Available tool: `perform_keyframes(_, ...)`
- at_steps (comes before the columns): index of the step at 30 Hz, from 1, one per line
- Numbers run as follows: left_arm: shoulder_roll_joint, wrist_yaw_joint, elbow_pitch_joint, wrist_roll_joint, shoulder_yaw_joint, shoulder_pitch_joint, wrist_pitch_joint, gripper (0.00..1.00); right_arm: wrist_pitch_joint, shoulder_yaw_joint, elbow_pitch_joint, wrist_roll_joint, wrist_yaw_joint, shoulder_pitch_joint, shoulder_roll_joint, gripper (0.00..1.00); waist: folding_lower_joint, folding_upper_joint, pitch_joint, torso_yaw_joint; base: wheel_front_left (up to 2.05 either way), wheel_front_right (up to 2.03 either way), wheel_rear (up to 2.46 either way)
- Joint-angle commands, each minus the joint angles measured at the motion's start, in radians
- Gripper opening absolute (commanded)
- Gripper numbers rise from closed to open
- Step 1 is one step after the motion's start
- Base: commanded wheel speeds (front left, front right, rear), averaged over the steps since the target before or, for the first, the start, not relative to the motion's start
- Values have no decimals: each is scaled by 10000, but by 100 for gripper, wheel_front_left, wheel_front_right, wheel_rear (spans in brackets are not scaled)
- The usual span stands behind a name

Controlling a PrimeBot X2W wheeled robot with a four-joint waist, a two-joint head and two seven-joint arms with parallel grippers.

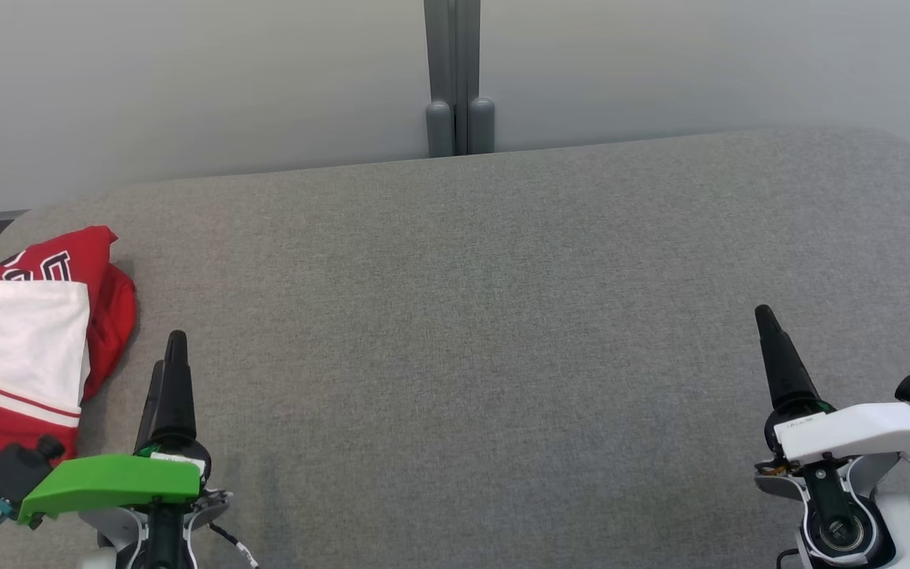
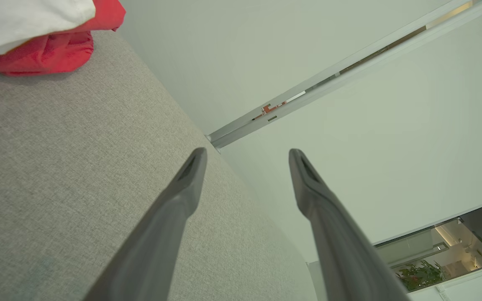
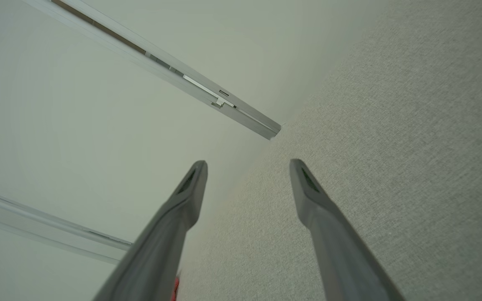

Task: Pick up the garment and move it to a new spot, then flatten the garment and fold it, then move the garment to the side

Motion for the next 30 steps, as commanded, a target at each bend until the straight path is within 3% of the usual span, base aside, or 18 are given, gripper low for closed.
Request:
perform_keyframes(1,91,5,-193,440,-65,-228,-98,100,-113,50,-215,-452,4,-302,-121,100,0,0,0,4,0,0,0)
perform_keyframes(14,320,6,-7,2470,-461,-228,-560,100,-575,288,-334,-2908,5,-292,-216,100,0,0,-6,16,0,0,0)
perform_keyframes(30,371,8,378,4610,-707,-295,-1029,100,-937,426,-287,-4951,6,-263,-189,100,0,0,-15,62,0,0,0)
